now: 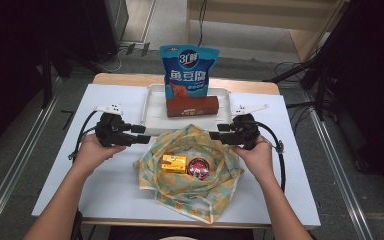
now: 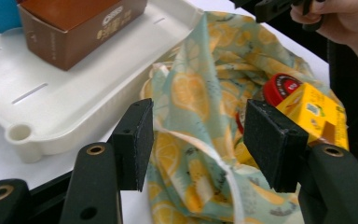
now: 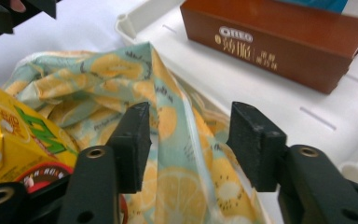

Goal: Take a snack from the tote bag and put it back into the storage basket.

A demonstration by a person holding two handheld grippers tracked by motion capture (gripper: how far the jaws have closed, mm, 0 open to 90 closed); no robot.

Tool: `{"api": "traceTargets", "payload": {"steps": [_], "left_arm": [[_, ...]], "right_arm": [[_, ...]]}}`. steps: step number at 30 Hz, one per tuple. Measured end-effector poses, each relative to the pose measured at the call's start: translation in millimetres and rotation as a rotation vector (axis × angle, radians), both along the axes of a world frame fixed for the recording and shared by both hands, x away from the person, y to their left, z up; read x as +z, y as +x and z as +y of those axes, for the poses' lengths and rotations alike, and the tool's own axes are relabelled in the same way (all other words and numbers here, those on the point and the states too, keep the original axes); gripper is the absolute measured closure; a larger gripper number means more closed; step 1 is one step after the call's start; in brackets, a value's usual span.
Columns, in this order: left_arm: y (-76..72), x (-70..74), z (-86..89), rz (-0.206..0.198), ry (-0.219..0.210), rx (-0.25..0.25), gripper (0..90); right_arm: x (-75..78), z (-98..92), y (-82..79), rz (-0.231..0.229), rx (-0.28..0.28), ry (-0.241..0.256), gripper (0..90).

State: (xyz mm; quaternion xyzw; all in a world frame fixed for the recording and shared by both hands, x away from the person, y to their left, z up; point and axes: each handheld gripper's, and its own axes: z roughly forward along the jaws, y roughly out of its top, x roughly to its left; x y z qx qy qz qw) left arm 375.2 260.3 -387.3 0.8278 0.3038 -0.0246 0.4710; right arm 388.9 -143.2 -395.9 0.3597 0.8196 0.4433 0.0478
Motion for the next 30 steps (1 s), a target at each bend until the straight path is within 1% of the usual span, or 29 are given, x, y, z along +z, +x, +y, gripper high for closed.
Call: {"api": "traceTargets", "payload": {"steps": [1, 4, 12, 15, 17, 21, 22, 24, 26, 28, 30], "left_arm": [[-1.3, 0.9, -0.8, -0.004, 0.000, -0.005, 43.2], [-4.6, 3.2, -3.0, -0.014, 0.002, -0.016, 43.1], [-9.4, 4.9, -10.4, -0.021, 0.006, -0.037, 42.9], [-11.3, 6.3, -12.8, -0.027, 0.015, -0.044, 42.8], [-12.1, 7.5, -14.7, -0.029, 0.005, -0.049, 42.9], [-15.3, 10.1, -20.6, -0.037, 0.000, -0.070, 43.4], [-16.2, 10.5, -22.2, -0.037, 0.002, -0.074, 43.5], [-19.6, 10.3, -25.2, -0.026, 0.012, -0.091, 43.7], [-24.2, 8.9, -27.7, -0.034, 0.027, -0.104, 44.3], [-27.9, 6.9, -30.0, -0.025, 0.020, -0.116, 44.3], [-31.9, 5.7, -33.4, -0.032, 0.028, -0.127, 44.4]], "right_arm": [[-0.7, -0.4, -1.0, 0.009, 0.001, 0.003, 46.5], [-2.1, -2.2, -5.4, -0.004, 0.001, 0.004, 45.7], [-7.8, -6.6, -12.2, -0.003, -0.009, -0.006, 44.0], [-9.0, -8.3, -13.1, -0.004, -0.014, -0.011, 44.1], [-9.2, -9.4, -13.1, 0.000, -0.011, -0.004, 44.1], [-8.8, -10.3, -13.3, -0.003, -0.018, 0.004, 44.0], [-8.7, -10.5, -13.4, -0.002, -0.020, 0.003, 44.1], [-9.1, -10.9, -13.1, -0.001, -0.021, 0.004, 44.1], [-10.1, -11.2, -12.2, 0.001, -0.021, 0.005, 44.1], [-11.3, -12.0, -11.3, 0.006, -0.026, 0.005, 44.1], [-12.6, -13.0, -10.1, 0.012, -0.028, 0.003, 44.0]]}}
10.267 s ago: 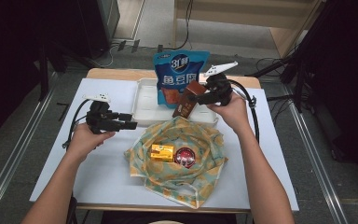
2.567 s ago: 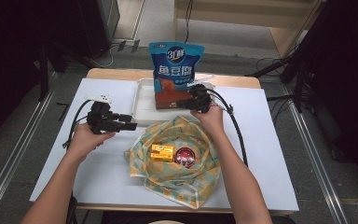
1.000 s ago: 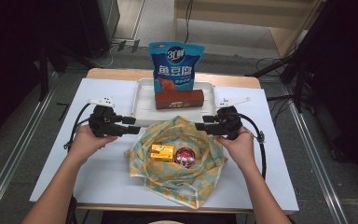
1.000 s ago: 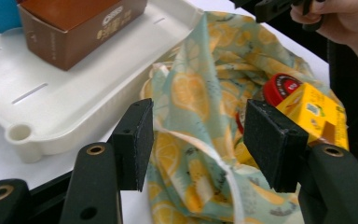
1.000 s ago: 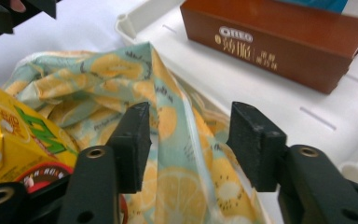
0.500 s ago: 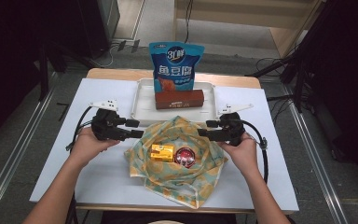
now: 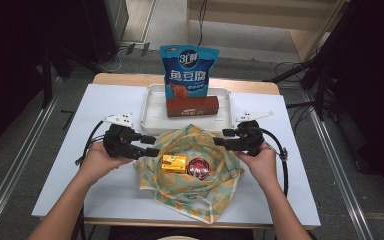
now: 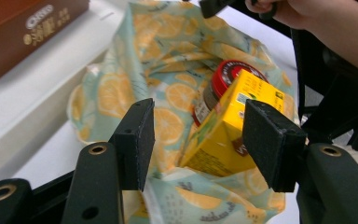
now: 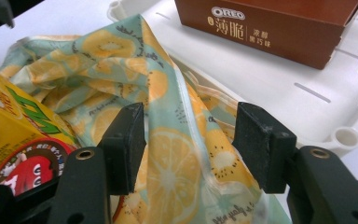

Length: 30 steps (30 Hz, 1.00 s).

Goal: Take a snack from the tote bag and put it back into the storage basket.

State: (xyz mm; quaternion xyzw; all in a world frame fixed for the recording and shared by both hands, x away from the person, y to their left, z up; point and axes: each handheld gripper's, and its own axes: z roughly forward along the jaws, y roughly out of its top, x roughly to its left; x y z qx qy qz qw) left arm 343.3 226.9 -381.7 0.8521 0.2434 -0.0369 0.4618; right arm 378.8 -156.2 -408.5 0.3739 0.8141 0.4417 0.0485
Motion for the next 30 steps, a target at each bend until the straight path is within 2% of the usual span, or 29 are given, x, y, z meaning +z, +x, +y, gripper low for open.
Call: {"api": "traceTargets", "payload": {"steps": [7, 11, 15, 18, 21, 25, 28, 30], "left_arm": [[-8.5, 1.7, -13.6, -0.014, 0.006, -0.039, 45.0], [-10.6, -0.1, -19.4, -0.015, 0.021, -0.059, 44.9], [-12.8, -1.7, -25.0, -0.022, 0.016, -0.070, 44.6], [-14.7, -4.2, -29.4, -0.028, 0.029, -0.088, 44.4], [-15.2, -7.0, -33.4, -0.020, 0.025, -0.109, 43.4], [-17.5, -11.9, -39.7, -0.030, 0.057, -0.126, 41.9], [-16.1, -14.3, -40.2, -0.021, 0.046, -0.131, 41.1], [-15.8, -15.9, -40.1, -0.030, 0.045, -0.139, 41.2]], "right_arm": [[-2.2, -1.0, 3.7, 0.001, -0.003, -0.006, 44.0], [-4.3, -3.3, 6.7, 0.011, -0.011, -0.005, 44.0], [-4.7, -5.2, 7.8, 0.013, -0.020, 0.000, 43.8], [-4.4, -6.1, 8.1, 0.010, -0.023, 0.001, 43.6], [-4.6, -6.5, 8.3, 0.013, -0.027, 0.001, 43.3], [-5.6, -6.7, 8.8, 0.019, -0.031, 0.000, 43.3], [-5.7, -6.8, 9.0, 0.018, -0.032, 0.001, 43.3], [-5.9, -6.6, 8.9, 0.020, -0.032, 0.001, 43.3]]}}
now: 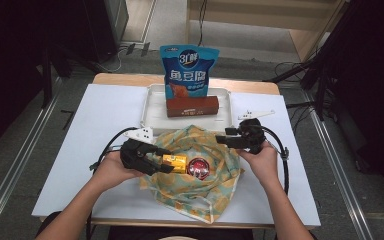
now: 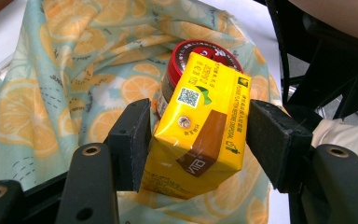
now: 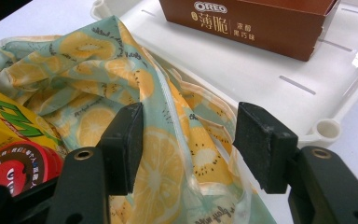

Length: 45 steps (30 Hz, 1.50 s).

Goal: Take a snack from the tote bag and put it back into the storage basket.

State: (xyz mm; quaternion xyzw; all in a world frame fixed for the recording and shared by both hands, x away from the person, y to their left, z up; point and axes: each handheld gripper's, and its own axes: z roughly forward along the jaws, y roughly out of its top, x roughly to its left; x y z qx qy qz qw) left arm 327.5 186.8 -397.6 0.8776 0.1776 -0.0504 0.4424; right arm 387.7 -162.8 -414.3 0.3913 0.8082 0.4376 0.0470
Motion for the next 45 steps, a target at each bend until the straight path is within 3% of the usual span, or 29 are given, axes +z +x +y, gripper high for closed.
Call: {"api": "traceTargets", "payload": {"steps": [4, 6, 8, 13, 24, 34, 41, 45], "left_arm": [[0.2, -2.9, -2.9, -0.012, 0.010, -0.007, 41.8], [0.6, -5.7, -5.9, -0.019, 0.037, -0.009, 43.4], [1.4, -8.2, -8.1, -0.001, 0.033, -0.019, 43.5], [2.8, -8.9, -9.4, -0.002, 0.022, -0.014, 45.4], [0.7, -4.0, -9.7, -0.031, 0.048, -0.017, 49.6], [3.6, 5.6, -1.8, -0.018, 0.006, 0.029, 50.5], [3.2, 15.9, 3.7, -0.029, -0.033, 0.043, 50.6], [4.9, 20.0, 4.3, -0.032, -0.034, 0.058, 50.6]], "right_arm": [[-0.3, 0.5, -0.1, 0.001, 0.003, -0.003, 43.3], [-0.3, 0.5, -0.3, 0.000, 0.000, -0.004, 43.3], [-0.4, 0.3, -0.4, -0.001, 0.000, -0.002, 43.2], [-1.2, -0.8, -1.1, 0.002, 0.000, -0.003, 43.0], [-1.4, -3.6, -2.6, 0.003, -0.008, 0.000, 43.0], [-1.4, -4.3, -2.4, 0.004, -0.009, 0.004, 42.8], [-1.4, -4.2, -2.3, 0.008, -0.007, 0.008, 42.6], [-2.0, -3.7, -2.1, 0.009, -0.003, 0.004, 42.6]]}}
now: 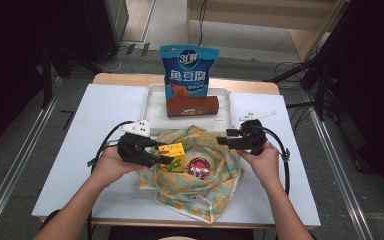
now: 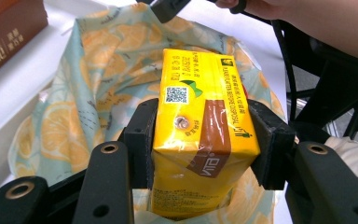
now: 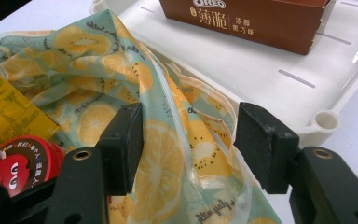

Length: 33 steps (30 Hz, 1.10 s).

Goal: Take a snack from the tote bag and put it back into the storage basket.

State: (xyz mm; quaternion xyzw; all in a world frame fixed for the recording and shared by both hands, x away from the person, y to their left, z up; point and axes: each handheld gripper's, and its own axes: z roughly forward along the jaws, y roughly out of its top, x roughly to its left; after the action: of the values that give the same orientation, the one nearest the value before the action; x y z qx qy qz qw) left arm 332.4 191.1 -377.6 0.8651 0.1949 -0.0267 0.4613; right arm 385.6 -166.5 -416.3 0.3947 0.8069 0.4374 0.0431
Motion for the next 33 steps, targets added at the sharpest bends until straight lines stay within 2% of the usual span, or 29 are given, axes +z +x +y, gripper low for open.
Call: {"api": "traceTargets", "payload": {"steps": [14, 18, 21, 33], "left_arm": [[3.3, 17.1, 13.0, -0.002, -0.046, 0.039, 50.9], [4.3, 24.9, 17.2, -0.005, -0.035, 0.052, 50.9], [3.4, 30.6, 20.4, -0.009, -0.045, 0.061, 50.9], [1.9, 42.5, 28.9, -0.019, -0.042, 0.088, 51.0]], "right_arm": [[-0.2, 0.1, 0.0, 0.000, 0.003, -0.002, 42.6], [-0.1, -0.1, -0.1, 0.001, 0.001, -0.002, 42.6], [-0.2, -0.3, 0.0, 0.004, 0.000, 0.002, 42.5], [-0.1, -1.0, 0.2, 0.004, 0.002, 0.005, 42.5]]}}
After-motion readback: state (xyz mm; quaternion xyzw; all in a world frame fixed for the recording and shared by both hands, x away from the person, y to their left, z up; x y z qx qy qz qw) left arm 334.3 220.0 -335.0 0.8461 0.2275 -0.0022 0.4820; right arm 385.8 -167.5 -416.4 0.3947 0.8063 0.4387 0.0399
